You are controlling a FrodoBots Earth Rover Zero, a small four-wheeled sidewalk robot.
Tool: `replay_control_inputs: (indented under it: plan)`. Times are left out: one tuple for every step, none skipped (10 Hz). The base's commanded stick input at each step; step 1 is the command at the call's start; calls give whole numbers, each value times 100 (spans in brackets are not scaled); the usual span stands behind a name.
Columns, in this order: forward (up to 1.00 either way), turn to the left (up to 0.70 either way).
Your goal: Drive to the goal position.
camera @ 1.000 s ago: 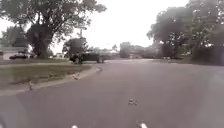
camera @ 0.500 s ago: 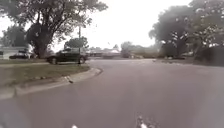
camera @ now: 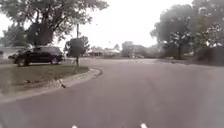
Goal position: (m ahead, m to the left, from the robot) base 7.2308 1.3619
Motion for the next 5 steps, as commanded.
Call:
replay_control_inputs:
  plan:
    - [100, 0]
    - [100, 0]
    - [100, 0]
    - [100, 0]
    - [100, 0]
